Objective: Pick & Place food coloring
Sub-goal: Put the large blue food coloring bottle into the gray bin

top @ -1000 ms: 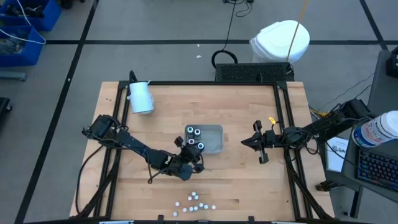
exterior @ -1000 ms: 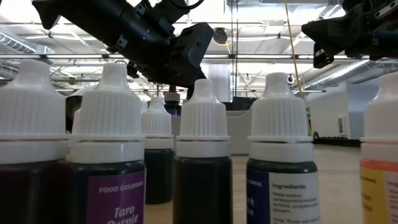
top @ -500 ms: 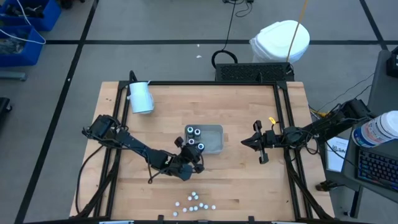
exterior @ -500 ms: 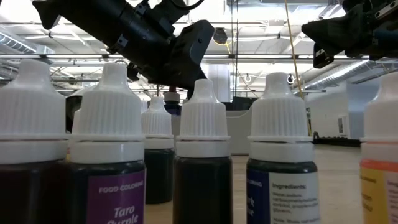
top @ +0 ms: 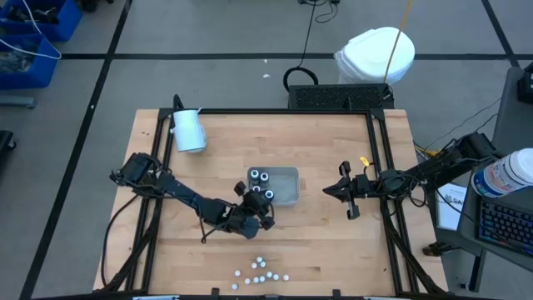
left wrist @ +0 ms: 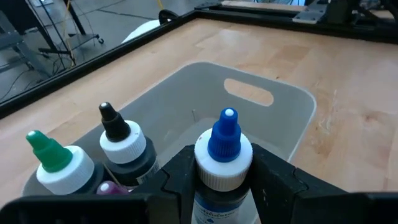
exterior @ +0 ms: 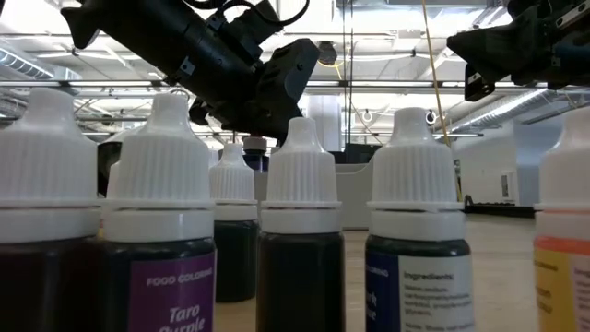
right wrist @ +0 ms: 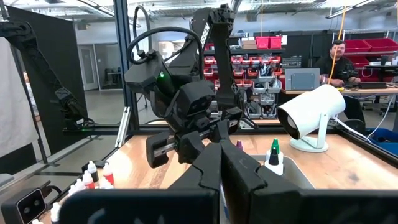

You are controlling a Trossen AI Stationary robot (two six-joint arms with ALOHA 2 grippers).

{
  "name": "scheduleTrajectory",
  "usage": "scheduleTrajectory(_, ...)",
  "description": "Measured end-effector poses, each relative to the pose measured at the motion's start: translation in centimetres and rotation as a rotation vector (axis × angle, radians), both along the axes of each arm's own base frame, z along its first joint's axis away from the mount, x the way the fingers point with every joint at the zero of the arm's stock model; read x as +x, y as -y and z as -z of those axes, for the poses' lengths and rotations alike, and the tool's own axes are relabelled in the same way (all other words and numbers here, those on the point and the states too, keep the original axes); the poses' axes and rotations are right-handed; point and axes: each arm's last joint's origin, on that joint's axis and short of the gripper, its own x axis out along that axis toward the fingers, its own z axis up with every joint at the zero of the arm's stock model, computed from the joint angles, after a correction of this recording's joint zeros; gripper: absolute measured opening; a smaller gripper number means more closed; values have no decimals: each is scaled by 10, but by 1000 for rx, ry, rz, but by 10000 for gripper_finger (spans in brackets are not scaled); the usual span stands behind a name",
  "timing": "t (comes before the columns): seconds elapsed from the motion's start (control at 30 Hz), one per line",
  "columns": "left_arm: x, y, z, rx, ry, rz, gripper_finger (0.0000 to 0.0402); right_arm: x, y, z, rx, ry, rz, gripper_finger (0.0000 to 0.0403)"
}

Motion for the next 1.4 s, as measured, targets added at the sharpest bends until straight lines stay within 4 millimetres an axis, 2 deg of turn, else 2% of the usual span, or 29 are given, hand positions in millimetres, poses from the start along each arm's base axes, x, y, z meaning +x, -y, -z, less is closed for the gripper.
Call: scheduleTrajectory(1.4,-5,-3,7,52,-125,24,129,0,0,1,-6,-7,1,0)
